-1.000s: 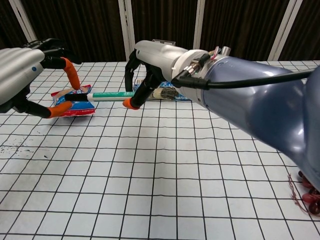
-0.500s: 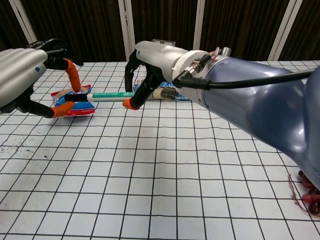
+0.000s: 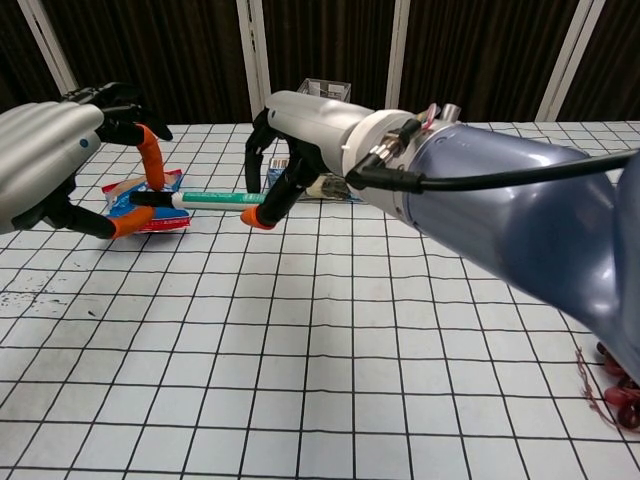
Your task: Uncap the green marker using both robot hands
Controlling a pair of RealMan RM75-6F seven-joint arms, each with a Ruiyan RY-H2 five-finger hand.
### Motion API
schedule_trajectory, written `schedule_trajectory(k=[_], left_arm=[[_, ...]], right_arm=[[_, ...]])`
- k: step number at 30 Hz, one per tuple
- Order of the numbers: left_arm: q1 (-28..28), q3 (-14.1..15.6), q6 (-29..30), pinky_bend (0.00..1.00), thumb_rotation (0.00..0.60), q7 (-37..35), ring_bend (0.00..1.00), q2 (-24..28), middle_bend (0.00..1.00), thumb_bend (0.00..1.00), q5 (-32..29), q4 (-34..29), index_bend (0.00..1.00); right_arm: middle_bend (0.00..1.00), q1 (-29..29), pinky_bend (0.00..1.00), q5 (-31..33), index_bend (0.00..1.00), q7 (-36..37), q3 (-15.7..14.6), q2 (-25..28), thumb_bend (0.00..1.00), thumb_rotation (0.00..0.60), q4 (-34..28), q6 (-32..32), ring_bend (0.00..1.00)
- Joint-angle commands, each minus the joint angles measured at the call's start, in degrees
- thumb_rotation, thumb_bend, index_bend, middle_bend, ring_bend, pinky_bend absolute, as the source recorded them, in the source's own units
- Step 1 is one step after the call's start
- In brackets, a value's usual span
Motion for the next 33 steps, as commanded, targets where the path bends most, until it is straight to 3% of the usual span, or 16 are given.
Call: schedule_trajectory(k=[1,25,33], left_arm=[[0.03,0.03,0.19,0.01,0.6,-0.17,0.0,0.06,0.23,0.44,0.07,-0.01,0.55],[1.8,0.57,2.65,0.01,0.6,-3.61,0.0,0.99,0.24,0.44,-0.59,1.57,0.56],[4.09,-0.52,4.16,0.01,0.6,-2.79,0.0,-0.79,0.24,0.44,-4.53,7.8,0.55]], right_arm=[[0.04,0.03,0.04,0.02,0.84,0.01,0.02,0.0,0.5,0.6,-0.13,0.0,0.08],[0.04,-2.26,0.04,-0.6,0.85,4.02,0.32,1.8,0.5,0.6,0.43,0.0,0.08],[0.04,-6.09,0.04,0.21,0.85,10.73,-1.97,3.73,0.5,0.6,7.51,-5.53,0.08]])
